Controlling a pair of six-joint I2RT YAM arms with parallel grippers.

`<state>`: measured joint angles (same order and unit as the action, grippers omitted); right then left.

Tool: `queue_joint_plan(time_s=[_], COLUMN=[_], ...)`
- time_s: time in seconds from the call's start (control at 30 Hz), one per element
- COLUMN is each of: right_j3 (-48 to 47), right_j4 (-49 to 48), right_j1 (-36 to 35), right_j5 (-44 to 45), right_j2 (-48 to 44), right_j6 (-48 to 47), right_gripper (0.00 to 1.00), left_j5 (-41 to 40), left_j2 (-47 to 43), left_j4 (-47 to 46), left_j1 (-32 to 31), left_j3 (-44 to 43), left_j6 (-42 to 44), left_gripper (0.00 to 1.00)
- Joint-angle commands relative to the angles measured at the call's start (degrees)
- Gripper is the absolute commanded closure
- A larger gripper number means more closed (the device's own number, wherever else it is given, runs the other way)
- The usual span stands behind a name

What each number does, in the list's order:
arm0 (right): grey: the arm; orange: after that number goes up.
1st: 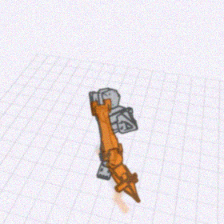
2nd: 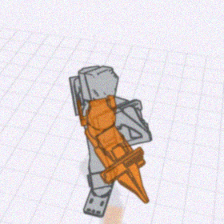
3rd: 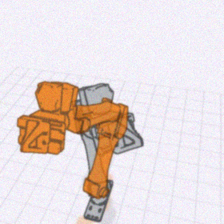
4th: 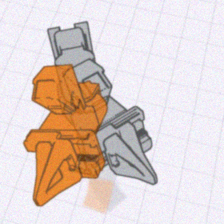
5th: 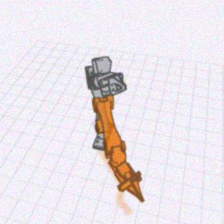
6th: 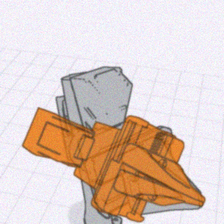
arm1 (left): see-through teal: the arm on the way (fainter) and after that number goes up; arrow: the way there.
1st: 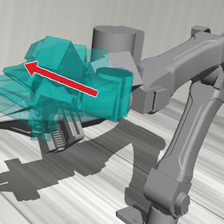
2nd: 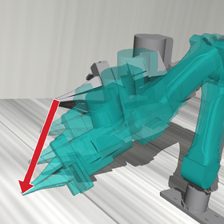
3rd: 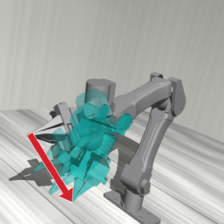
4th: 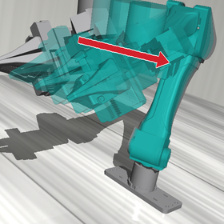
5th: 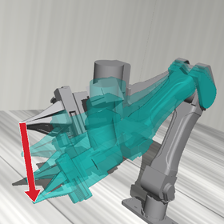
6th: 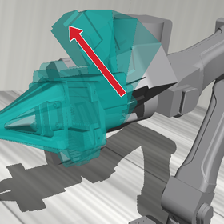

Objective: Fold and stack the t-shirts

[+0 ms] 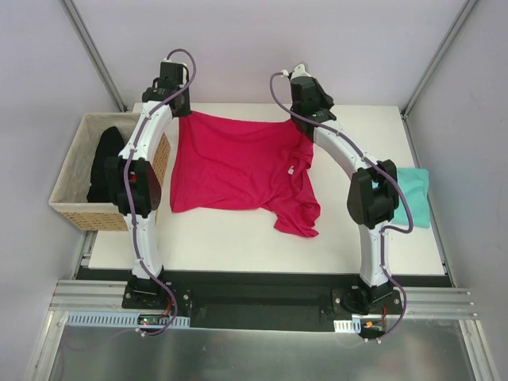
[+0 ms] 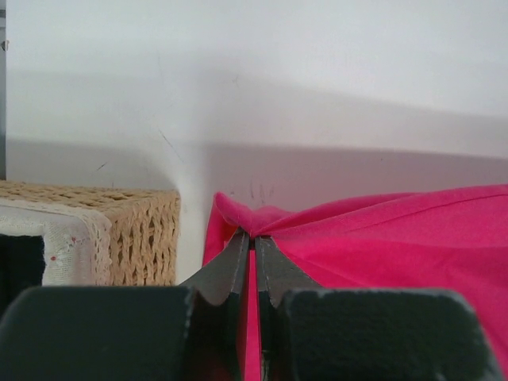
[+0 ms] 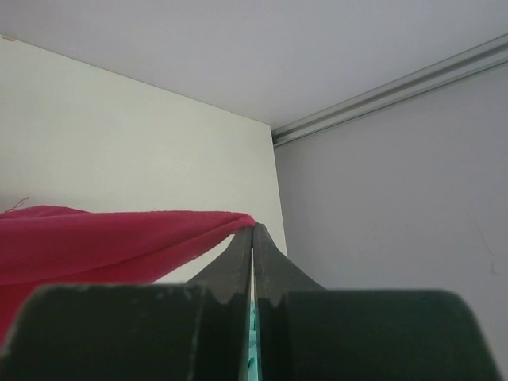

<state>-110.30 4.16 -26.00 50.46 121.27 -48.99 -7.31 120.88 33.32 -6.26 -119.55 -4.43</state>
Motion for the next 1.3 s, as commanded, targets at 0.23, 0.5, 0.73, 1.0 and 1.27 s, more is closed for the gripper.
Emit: queue_joint_plan(time_s=[0.23,0.5,0.73,1.0,1.27], right_j3=[-5.45,-5.10,1.04,8.24,16.43], right_j4=[-0.65,-2.14,2.24,16.31,26.32], right_j1=[2.00,2.53,1.39,-1.16,-2.21], right_j5=[0.08,0.17,3.24,5.27,-1.39], right_j2=[2.65,-1.03,-10.07,-17.90,-22.22], right_j6=[2.68,0.65,3.81,17.60,36.12], right_gripper=[0.28,0.00,0.74,0.66,0.68], left_j5=[-0.60,0.28,5.37,10.47,9.07], left_j2=[1.99,-1.52,-9.25,-19.52,-27.80], left_j4=[-0.71,-0.63,-0.36,0.69,0.78], left_j1=[0.99,1.08,0.81,-2.34,-6.30], left_j3=[-4.20,-1.83,6.07,20.13,31.29], left_j6=[-0.41,-1.99,-3.39,-4.89,-6.29], left_gripper=[0.01,0.01,0.01,0.16,0.20])
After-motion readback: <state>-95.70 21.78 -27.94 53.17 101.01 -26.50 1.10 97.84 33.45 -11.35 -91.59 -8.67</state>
